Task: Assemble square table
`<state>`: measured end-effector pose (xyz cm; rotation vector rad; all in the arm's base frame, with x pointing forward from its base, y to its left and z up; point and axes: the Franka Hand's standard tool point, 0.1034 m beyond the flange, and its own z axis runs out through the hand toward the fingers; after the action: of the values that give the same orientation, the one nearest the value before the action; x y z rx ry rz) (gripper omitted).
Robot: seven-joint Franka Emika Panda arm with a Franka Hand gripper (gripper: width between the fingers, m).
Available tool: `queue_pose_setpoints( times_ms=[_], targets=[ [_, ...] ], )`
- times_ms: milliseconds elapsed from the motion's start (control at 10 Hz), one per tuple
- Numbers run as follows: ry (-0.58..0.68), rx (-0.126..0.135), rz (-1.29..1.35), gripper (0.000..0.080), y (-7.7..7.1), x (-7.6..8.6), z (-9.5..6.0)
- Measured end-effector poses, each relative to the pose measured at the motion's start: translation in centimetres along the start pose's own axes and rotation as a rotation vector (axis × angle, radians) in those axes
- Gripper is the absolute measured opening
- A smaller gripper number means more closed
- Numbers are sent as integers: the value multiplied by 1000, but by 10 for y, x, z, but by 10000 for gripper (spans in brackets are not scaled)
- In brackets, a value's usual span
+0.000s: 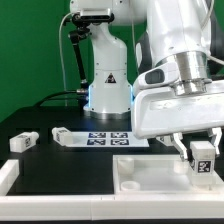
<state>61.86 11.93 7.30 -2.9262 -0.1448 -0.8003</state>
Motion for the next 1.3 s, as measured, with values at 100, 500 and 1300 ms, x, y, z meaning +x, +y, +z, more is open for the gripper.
queue_pose_setpoints(
  times_ms=[100, 500, 1300],
  targets=[
    [20, -1, -2, 290, 1, 0, 0],
    [22, -2, -7, 463, 1, 0, 0],
    [8, -3, -13, 649, 2, 1, 0]
  ],
)
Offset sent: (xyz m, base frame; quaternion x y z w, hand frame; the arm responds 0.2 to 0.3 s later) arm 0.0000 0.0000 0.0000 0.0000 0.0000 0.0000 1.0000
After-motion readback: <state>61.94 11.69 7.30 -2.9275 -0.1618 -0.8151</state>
